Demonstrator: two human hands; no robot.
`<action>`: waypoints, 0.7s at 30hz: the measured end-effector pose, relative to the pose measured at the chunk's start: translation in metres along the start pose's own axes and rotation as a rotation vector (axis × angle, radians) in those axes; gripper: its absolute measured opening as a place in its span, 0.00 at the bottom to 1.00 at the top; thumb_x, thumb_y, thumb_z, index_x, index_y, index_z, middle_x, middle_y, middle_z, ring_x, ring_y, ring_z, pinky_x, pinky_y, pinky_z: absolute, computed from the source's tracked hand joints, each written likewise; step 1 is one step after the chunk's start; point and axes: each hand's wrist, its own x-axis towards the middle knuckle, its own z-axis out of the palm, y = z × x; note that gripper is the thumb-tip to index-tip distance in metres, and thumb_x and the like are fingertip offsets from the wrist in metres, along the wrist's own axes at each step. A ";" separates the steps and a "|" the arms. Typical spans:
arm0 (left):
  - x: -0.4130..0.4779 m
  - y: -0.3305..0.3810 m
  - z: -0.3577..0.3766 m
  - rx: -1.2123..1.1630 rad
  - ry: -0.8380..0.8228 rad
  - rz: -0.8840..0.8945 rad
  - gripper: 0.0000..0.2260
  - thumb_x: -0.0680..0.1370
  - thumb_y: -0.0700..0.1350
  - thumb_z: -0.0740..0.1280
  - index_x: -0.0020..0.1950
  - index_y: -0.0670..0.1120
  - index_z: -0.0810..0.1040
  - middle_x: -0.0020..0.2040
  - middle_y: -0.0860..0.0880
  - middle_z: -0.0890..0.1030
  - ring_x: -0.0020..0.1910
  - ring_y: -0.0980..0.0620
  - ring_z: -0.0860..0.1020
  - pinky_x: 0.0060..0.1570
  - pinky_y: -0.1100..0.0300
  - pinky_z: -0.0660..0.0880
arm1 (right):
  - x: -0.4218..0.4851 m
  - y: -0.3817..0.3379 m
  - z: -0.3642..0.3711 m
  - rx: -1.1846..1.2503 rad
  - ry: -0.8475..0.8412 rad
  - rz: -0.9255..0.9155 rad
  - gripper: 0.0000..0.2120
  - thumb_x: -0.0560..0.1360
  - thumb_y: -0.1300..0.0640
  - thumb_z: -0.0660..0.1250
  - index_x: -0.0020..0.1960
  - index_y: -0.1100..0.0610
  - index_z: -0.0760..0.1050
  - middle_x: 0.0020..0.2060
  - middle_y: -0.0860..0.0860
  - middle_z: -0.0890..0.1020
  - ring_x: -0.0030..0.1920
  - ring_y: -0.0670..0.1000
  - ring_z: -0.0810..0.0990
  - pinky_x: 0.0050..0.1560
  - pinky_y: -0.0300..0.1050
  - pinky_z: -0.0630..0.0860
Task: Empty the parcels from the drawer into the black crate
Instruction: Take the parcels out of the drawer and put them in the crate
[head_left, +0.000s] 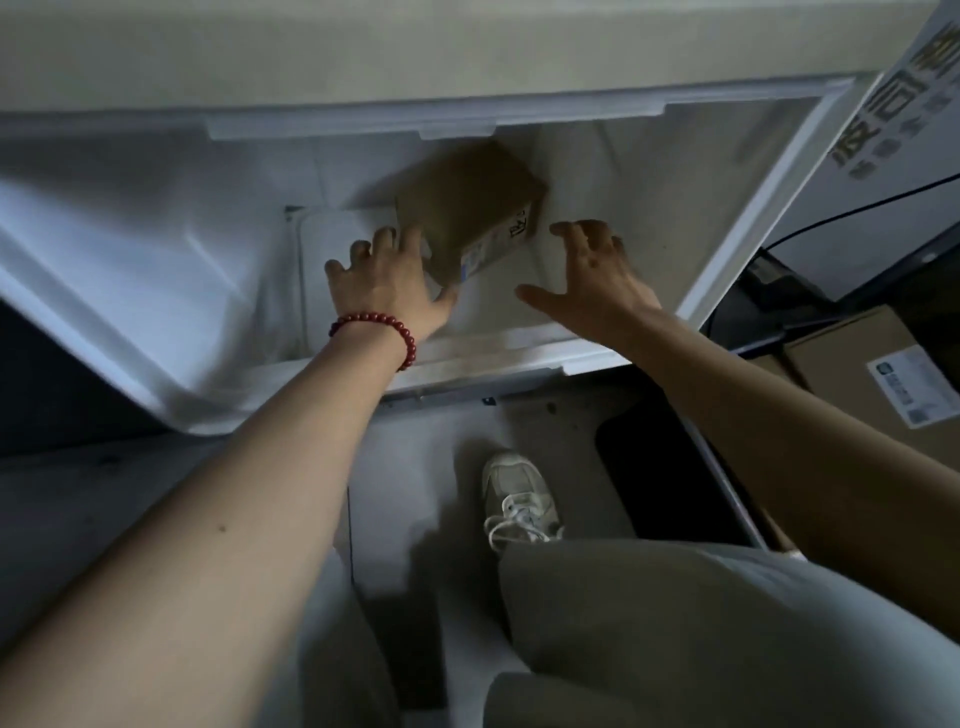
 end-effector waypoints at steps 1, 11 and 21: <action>0.003 -0.002 0.002 -0.008 -0.019 -0.013 0.28 0.76 0.62 0.62 0.70 0.49 0.63 0.68 0.43 0.69 0.65 0.39 0.69 0.59 0.45 0.66 | 0.006 0.001 0.002 0.005 -0.010 -0.002 0.39 0.74 0.41 0.67 0.76 0.57 0.55 0.72 0.57 0.61 0.70 0.59 0.63 0.67 0.56 0.68; 0.043 0.002 0.034 -0.077 -0.047 -0.101 0.31 0.75 0.62 0.63 0.73 0.51 0.59 0.65 0.43 0.73 0.61 0.39 0.73 0.51 0.50 0.67 | 0.084 0.013 0.035 0.099 -0.016 -0.012 0.45 0.71 0.45 0.73 0.77 0.59 0.52 0.73 0.59 0.58 0.72 0.60 0.61 0.68 0.52 0.66; 0.066 -0.003 0.057 -0.062 -0.062 -0.045 0.29 0.77 0.62 0.60 0.75 0.57 0.56 0.65 0.43 0.73 0.60 0.39 0.73 0.55 0.47 0.68 | 0.132 0.019 0.044 0.144 -0.100 -0.117 0.52 0.70 0.50 0.76 0.78 0.60 0.43 0.77 0.61 0.47 0.77 0.64 0.45 0.75 0.50 0.48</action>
